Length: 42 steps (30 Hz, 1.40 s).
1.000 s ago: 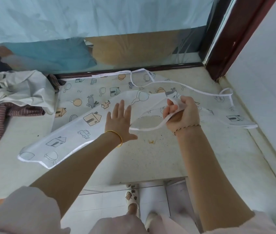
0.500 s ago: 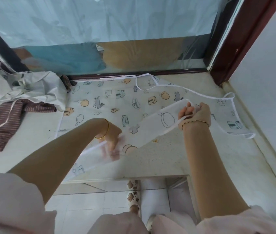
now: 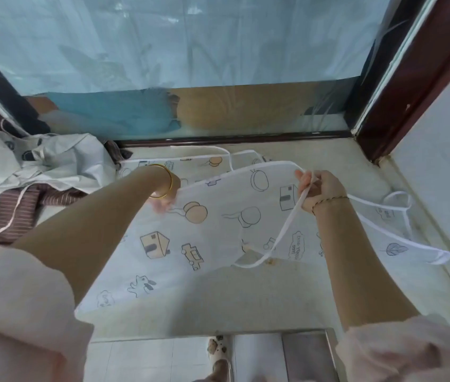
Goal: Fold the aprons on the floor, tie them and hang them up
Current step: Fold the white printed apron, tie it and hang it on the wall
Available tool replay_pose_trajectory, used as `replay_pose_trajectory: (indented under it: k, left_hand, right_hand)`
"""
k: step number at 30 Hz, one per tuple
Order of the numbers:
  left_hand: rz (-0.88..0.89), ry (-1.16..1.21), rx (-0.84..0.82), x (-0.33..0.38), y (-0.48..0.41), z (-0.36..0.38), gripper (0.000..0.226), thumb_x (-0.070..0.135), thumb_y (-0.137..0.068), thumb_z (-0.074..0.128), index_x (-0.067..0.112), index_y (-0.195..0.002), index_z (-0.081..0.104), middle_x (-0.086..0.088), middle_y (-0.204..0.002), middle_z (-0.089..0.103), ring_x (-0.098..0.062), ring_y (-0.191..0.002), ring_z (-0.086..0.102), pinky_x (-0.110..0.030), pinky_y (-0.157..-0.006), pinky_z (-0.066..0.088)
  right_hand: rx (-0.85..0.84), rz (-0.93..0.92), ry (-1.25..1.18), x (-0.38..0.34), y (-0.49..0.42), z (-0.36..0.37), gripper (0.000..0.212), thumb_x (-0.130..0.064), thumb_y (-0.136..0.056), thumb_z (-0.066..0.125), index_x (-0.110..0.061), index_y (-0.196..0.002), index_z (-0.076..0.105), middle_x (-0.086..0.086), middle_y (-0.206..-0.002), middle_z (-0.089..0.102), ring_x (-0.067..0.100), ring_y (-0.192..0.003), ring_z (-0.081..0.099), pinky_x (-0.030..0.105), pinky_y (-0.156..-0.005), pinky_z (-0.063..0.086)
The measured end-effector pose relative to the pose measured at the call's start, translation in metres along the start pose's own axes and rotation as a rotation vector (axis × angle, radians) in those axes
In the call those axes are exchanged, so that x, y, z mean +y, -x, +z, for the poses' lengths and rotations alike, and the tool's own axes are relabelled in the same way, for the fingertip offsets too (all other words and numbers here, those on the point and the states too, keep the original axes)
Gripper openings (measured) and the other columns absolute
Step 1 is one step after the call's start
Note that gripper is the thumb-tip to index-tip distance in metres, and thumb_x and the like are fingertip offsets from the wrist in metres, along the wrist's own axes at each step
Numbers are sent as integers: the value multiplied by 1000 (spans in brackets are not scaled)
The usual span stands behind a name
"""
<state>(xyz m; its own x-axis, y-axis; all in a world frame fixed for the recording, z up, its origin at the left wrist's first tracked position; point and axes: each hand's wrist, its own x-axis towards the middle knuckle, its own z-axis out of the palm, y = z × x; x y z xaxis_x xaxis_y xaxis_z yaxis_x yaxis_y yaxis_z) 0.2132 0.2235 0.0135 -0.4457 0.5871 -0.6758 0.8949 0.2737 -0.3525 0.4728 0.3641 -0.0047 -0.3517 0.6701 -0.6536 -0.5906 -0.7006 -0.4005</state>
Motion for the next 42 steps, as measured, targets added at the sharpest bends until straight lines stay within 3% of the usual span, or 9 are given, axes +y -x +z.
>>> replay_pose_trajectory:
  k: [6, 11, 16, 19, 22, 27, 34, 39, 42]
  left_hand:
    - [-105, 176, 343, -18, -97, -13, 20, 4, -89, 46, 9, -104, 59, -3, -88, 61, -22, -81, 58, -30, -68, 46]
    - [-137, 109, 432, -19, -166, -21, 29, 3, -89, 47, 16, -112, 58, 1, -84, 57, -22, -86, 56, -34, -90, 39]
    - [15, 183, 492, 1, -213, -15, 48, 23, -90, 53, 12, -134, 38, -12, -133, 45, -29, -122, 43, -42, -102, 39]
    - [259, 353, 407, 32, -227, -15, 80, 46, -86, 58, 20, -148, 13, -13, -154, 14, -33, -140, 19, -47, -112, 26]
    - [289, 340, 218, 54, -233, -8, 107, 57, -79, 63, 21, -149, -9, -15, -156, -8, -34, -144, -2, -52, -115, 13]
    - [248, 68, 142, 74, -223, -3, 126, 69, -64, 68, 16, -148, -9, -24, -152, -4, -42, -141, 2, -57, -111, 18]
    - [216, 231, 124, 108, -201, -26, 73, 62, -86, 44, 12, -139, 31, -16, -134, 37, -33, -120, 42, -39, -92, 38]
    - [42, 931, 22, 115, -231, -36, 50, 46, -95, 41, 2, -111, 58, -11, -100, 59, -27, -91, 57, -30, -73, 43]
    - [19, 916, 104, 110, -234, -44, 32, 35, -94, 47, 7, -84, 61, -3, -75, 54, -21, -71, 51, -26, -60, 35]
  right_hand:
    - [-7, -5, 339, 7, -80, 73, 36, -19, -91, 52, -3, -122, 42, 21, -120, 52, 31, -80, 66, 43, -79, 56]
    - [75, 275, 1317, 29, -127, 60, 27, -11, -90, 59, -2, -115, 54, 19, -96, 69, 25, -72, 67, 39, -73, 57]
    - [-31, 380, 1836, 38, -149, 45, 14, -10, -93, 53, 1, -102, 57, 21, -90, 71, 22, -57, 66, 33, -62, 58]
    - [-146, 479, 1785, 36, -153, 70, 16, -15, -96, 49, -1, -96, 57, 15, -77, 69, 13, -41, 56, 20, -44, 47]
    - [-162, 417, 1222, 31, -166, 98, 20, -20, -97, 49, -2, -93, 57, 14, -75, 67, 10, -38, 52, 19, -39, 45]
    - [-105, -61, 204, -17, -210, 132, 52, -38, -91, 52, -2, -129, 46, 12, -128, 52, 33, -113, 55, 42, -101, 44]
    - [201, -121, 1762, -22, -234, 79, 35, -5, -94, 43, 9, -125, 51, 15, -103, 53, 26, -93, 51, 46, -99, 46]
    - [554, -518, 1775, -5, -212, 29, 29, -8, -89, 51, -5, -118, 50, 13, -118, 49, 29, -101, 52, 32, -78, 43]
    - [628, -330, 1834, -4, -211, 3, 20, -22, -89, 49, -6, -101, 51, 14, -104, 51, 30, -96, 49, 38, -79, 43]
